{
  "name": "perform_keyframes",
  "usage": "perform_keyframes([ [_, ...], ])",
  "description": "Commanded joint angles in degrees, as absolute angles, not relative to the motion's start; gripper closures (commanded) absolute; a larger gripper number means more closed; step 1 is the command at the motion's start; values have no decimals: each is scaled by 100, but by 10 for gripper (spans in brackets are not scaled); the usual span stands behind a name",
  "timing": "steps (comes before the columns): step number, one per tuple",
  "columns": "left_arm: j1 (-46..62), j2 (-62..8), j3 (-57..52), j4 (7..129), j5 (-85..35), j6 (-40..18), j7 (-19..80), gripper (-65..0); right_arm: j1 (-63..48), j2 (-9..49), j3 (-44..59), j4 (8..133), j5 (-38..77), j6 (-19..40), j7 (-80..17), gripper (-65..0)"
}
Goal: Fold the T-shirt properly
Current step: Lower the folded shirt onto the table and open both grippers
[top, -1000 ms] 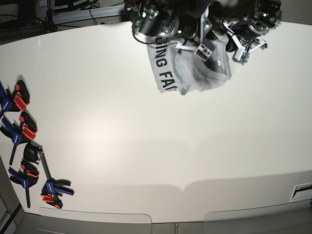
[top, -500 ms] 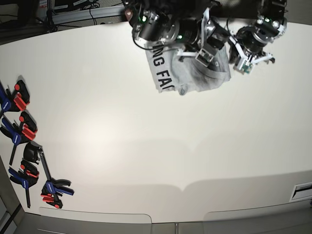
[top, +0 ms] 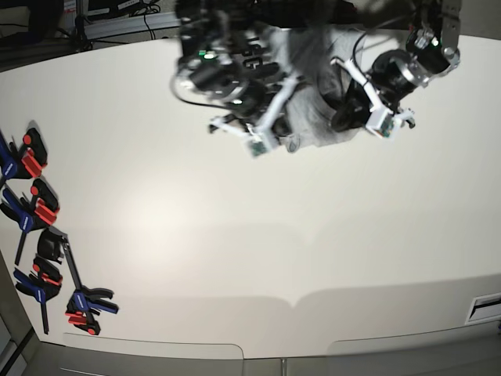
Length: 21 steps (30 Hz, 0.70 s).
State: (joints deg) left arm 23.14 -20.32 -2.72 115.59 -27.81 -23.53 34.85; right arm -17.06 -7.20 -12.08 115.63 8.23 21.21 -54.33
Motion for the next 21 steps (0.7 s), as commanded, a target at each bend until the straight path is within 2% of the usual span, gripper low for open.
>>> perform_keyframes([
  [1,2276,-2062,-329,11546,-2989,-2421,3479,0,-1684,-873,-1020,11688,1111,2163,-5304,0],
  [3,2147,-1964,-329,11303,-3291,-2626,3671,0,-1684,-873,-486,11688,1791,2255,-5446,0],
  [6,2003,-1839,-329,10914,-3588,-2729,3798,0,-1688,-873,119,11688,2921,2829,-5690,0],
  [8,1927,-1789,-329,10687,-3638,-2753,3822,0,-1688,-873,342,11688,3350,2969,-5800,0],
  [14,1778,-1778,-327,10237,-3953,-3026,3946,0,-1682,-873,405,11472,3341,2978,-5763,0],
  [18,1662,-1780,-329,9677,-3924,-3024,3944,0,-1546,-873,408,10827,3288,2987,-5461,0],
  [21,1568,-1785,-329,9295,-3710,-3022,3946,0,-1256,-873,412,10149,2792,2982,-5371,0],
])
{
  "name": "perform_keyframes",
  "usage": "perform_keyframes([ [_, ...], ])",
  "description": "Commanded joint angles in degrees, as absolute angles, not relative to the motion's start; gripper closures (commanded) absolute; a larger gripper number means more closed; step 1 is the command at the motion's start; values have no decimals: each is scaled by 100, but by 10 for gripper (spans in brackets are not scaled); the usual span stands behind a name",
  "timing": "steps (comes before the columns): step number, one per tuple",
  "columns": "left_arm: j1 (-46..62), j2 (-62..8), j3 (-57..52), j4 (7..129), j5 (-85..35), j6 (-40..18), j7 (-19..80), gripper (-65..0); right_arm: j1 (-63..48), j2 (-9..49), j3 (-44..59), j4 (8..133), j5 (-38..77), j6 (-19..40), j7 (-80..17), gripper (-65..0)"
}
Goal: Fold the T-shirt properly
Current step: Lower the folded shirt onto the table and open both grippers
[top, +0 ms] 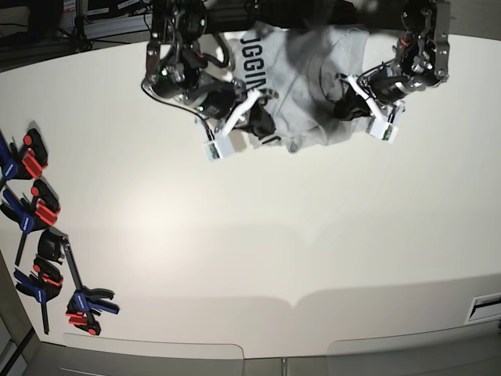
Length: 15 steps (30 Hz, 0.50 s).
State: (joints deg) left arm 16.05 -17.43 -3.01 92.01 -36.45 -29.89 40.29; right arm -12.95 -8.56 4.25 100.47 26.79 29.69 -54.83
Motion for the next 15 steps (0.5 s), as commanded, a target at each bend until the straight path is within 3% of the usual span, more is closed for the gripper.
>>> perform_keyframes([
  [1,1566,-1789,-329,9229,-3627,-3022,3946,0,-1151,-873,419,9900,2565,2982,-5315,0],
  [8,1603,-1802,-333,9205,-2871,-2985,3944,0,-733,-775,738,8512,1900,2506,-5120,0],
  [11,1601,-1833,-342,9205,-2668,-2602,3898,0,-733,-777,1070,8630,2036,2484,-5328,0],
  [15,1601,-1898,-504,9349,-2980,-2606,3800,0,-733,-779,1424,9539,2589,2561,-6007,0],
])
